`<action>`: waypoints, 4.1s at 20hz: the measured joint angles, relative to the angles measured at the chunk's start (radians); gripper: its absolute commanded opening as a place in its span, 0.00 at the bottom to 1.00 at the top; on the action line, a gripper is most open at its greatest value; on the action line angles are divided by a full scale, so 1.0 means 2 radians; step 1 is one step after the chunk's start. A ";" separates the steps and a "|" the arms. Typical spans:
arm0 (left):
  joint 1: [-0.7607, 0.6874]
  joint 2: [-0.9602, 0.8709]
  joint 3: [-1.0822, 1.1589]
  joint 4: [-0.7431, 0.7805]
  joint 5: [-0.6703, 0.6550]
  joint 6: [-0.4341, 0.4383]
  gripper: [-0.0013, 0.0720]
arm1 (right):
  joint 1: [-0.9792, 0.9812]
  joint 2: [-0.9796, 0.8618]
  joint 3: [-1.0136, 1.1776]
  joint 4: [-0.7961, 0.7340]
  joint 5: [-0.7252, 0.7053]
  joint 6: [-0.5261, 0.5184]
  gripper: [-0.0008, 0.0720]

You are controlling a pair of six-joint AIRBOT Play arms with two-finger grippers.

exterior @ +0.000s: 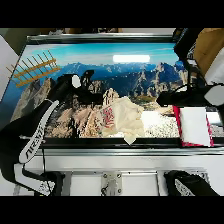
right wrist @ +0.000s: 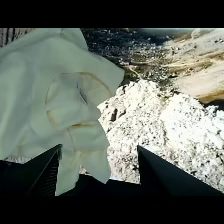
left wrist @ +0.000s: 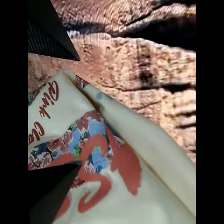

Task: Fold the clothes and pants, and hang the long-sleeved shirts on hangers.

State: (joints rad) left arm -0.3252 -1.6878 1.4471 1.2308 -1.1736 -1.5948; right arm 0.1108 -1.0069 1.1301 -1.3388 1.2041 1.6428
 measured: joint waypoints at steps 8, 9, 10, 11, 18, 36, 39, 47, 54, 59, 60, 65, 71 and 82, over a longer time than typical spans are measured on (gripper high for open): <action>0.020 -0.072 0.002 -0.071 -0.065 0.060 0.99 | -0.069 -0.095 -0.076 0.090 0.001 -0.059 0.71; 0.016 -0.074 0.002 -0.072 -0.064 0.063 0.98 | -0.076 -0.105 -0.089 0.100 -0.003 -0.064 0.71; 0.012 -0.076 0.002 -0.074 -0.063 0.066 0.79 | -0.080 -0.114 -0.100 0.108 -0.007 -0.067 0.71; 0.008 -0.076 0.002 -0.076 -0.059 0.069 0.55 | -0.081 -0.123 -0.111 0.115 -0.012 -0.069 0.71; -0.003 -0.077 0.002 -0.079 -0.035 0.073 0.03 | -0.042 -0.190 -0.150 0.167 -0.074 -0.095 0.71; 0.062 0.270 0.037 -0.079 -0.026 0.048 0.03 | -0.017 -0.033 0.114 0.174 0.014 -0.074 0.03; 0.036 0.363 0.011 -0.078 -0.013 0.033 0.03 | -0.013 0.013 0.158 0.174 0.025 -0.040 0.03; -0.034 0.432 -0.184 -0.075 0.012 -0.002 0.96 | 0.023 0.020 0.081 0.126 0.029 -0.013 0.03; 0.020 0.324 -0.247 -0.075 0.039 -0.003 0.96 | 0.029 -0.020 -0.039 0.071 0.023 -0.011 0.03; 0.124 0.229 -0.253 -0.074 0.033 0.014 0.96 | 0.029 -0.028 -0.053 0.029 0.023 -0.011 0.03; 0.136 0.210 -0.254 -0.075 0.029 0.020 0.96 | 0.029 -0.028 -0.054 0.025 0.023 -0.011 0.04; 0.141 0.130 -0.255 -0.076 0.025 0.035 0.96 | 0.029 -0.029 -0.056 0.014 0.025 -0.011 0.03; 0.106 0.080 -0.254 -0.084 0.030 0.039 0.52 | 0.029 -0.029 -0.056 0.012 0.025 -0.009 0.04; 0.151 0.183 -0.234 -0.052 0.076 0.041 0.03 | 0.029 0.032 -0.128 -0.020 0.062 0.019 0.25</action>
State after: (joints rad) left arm -0.0238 -1.3216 0.9798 1.1275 -1.0210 -1.5131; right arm 0.1696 -0.9421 0.8734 -1.3788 1.3273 1.6806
